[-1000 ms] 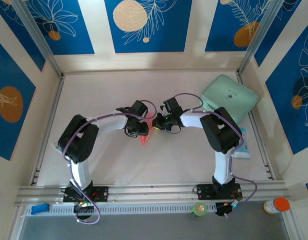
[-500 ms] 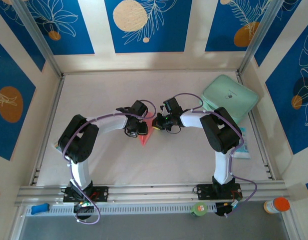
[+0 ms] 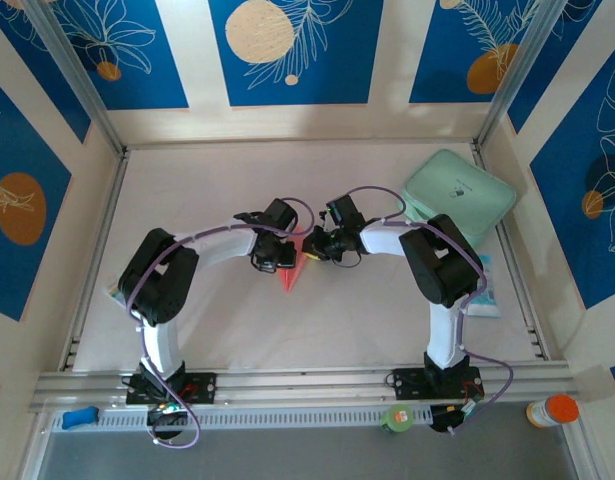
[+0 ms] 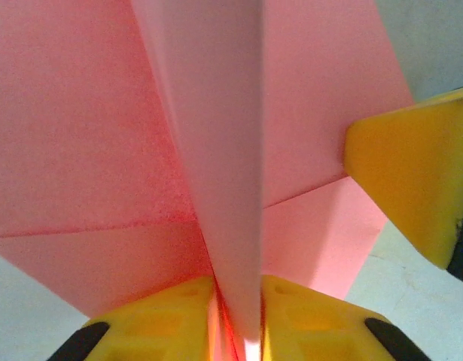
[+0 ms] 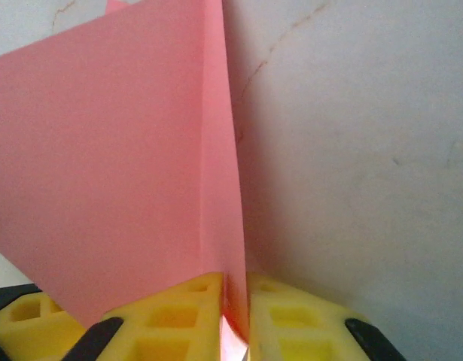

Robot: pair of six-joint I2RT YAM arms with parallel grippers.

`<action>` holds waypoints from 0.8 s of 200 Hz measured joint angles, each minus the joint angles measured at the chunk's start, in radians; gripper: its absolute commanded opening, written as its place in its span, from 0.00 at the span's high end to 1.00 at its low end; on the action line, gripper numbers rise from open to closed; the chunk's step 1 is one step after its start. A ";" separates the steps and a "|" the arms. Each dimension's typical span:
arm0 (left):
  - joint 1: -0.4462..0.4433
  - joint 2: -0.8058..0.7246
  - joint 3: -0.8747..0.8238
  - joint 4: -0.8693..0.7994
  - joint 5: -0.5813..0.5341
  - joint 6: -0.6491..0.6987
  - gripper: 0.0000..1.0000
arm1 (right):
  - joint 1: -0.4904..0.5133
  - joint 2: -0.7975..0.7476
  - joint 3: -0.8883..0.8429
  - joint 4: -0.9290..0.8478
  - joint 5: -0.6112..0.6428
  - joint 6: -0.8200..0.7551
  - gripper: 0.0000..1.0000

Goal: Fold a paper plane with a square sheet of paper (pick it up from the middle)
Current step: Move the paper plane to the top-center of the table.

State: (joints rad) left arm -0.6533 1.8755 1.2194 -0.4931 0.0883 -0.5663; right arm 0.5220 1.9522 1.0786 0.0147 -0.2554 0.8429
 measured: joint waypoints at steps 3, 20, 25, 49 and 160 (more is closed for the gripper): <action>0.000 0.000 0.001 -0.002 0.000 -0.002 0.83 | 0.000 -0.001 -0.002 0.001 0.000 0.001 0.77; 0.000 0.000 0.006 -0.005 -0.001 0.000 0.88 | -0.007 -0.026 -0.022 0.000 0.004 0.002 0.67; 0.000 0.000 0.007 -0.007 -0.002 0.000 0.89 | -0.010 -0.040 -0.031 -0.001 0.010 0.006 0.64; 0.000 0.000 0.021 -0.026 -0.013 0.008 0.90 | -0.027 -0.126 -0.078 -0.007 0.047 -0.004 0.52; 0.076 0.249 0.462 -0.133 -0.125 0.140 0.90 | -0.076 -0.445 -0.275 -0.116 0.312 -0.043 0.38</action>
State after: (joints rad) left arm -0.5777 2.1242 1.6814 -0.6262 -0.0368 -0.4259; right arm 0.4461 1.5074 0.8040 -0.1009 0.0566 0.7994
